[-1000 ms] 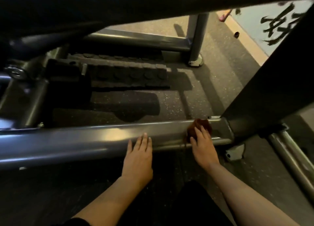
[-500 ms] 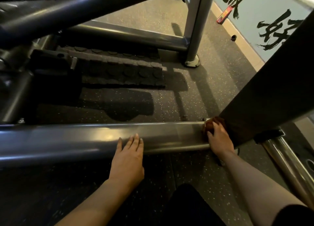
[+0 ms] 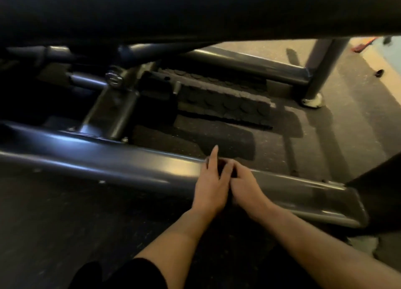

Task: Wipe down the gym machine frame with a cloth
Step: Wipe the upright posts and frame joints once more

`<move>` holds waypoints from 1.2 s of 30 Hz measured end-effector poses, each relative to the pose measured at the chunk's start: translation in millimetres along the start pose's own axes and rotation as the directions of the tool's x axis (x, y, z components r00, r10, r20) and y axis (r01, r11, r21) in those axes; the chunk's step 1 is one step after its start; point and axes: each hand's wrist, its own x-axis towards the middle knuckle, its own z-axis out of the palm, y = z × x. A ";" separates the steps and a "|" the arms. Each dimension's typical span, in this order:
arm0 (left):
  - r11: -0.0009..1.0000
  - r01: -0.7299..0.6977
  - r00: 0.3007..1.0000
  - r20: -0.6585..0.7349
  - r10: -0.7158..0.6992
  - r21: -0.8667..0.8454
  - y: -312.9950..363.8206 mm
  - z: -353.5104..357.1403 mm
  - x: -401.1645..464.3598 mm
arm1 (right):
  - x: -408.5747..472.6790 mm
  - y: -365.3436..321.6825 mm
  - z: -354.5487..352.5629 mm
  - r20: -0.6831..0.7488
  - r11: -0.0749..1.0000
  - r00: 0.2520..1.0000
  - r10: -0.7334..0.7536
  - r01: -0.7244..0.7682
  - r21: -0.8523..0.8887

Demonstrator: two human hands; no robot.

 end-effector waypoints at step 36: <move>0.772 0.069 0.937 -0.307 0.167 0.631 -98.8 -234.6 78.1 | 53.0 -83.7 180.4 0.326 0.375 0.943 0.061 0.282 -0.883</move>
